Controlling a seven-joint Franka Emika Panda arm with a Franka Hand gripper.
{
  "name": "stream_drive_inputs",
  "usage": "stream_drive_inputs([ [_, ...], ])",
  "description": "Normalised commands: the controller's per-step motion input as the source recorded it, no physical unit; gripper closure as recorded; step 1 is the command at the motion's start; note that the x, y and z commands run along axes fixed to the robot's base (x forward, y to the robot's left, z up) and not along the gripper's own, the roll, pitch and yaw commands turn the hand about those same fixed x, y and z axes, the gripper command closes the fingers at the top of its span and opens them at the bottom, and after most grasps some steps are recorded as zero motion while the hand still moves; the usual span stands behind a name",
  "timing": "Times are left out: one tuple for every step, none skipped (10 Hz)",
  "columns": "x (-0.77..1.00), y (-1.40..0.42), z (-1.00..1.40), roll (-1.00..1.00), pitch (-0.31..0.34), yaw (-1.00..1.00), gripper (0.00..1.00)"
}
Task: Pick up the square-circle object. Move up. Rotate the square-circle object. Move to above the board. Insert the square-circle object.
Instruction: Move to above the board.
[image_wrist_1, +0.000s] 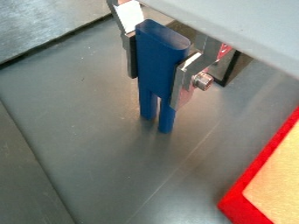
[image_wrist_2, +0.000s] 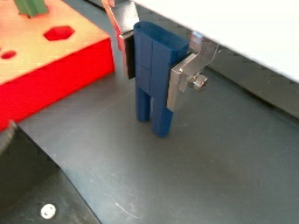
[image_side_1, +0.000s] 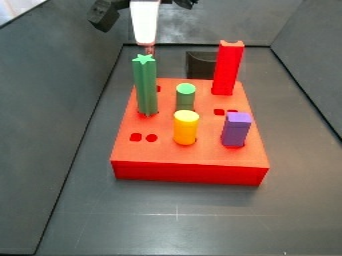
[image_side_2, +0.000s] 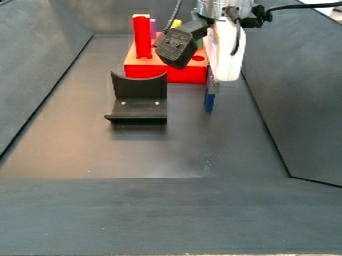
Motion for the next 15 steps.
stream_drive_inputs([
  [-0.19, -0.25, 1.0, 0.13, 0.034, 0.12, 1.0],
  [-0.18, -0.25, 1.0, 0.13, 0.033, 0.11, 1.0],
  [-0.17, -0.23, 1.0, 0.13, 0.059, 0.07, 1.0],
  [-0.16, -0.22, 1.0, 0.13, 0.07, 0.04, 1.0],
  [-0.16, -0.21, 1.0, 0.13, 0.067, 0.03, 1.0],
  [-0.15, -0.2, 1.0, 0.12, 0.052, 0.02, 1.0],
  [-0.15, -0.2, 1.0, 0.11, 0.044, 0.02, 1.0],
  [-0.14, -0.19, 1.0, 0.1, 0.035, 0.02, 1.0],
  [-0.14, -0.18, 1.0, 0.09, 0.037, 0.02, 1.0],
  [-0.13, -0.17, 1.0, 0.06, 0.034, 0.02, 1.0],
  [-0.13, -0.16, 1.0, 0.04, 0.035, 0.02, 1.0],
  [-0.12, -0.15, 1.0, 0.02, 0.039, 0.02, 1.0],
  [-0.12, -0.15, 1.0, 0.0, 0.046, 0.02, 1.0],
  [-0.1, -0.14, 1.0, -0.02, 0.061, 0.02, 1.0],
  [-0.09, -0.13, 1.0, -0.03, 0.071, 0.03, 1.0],
])
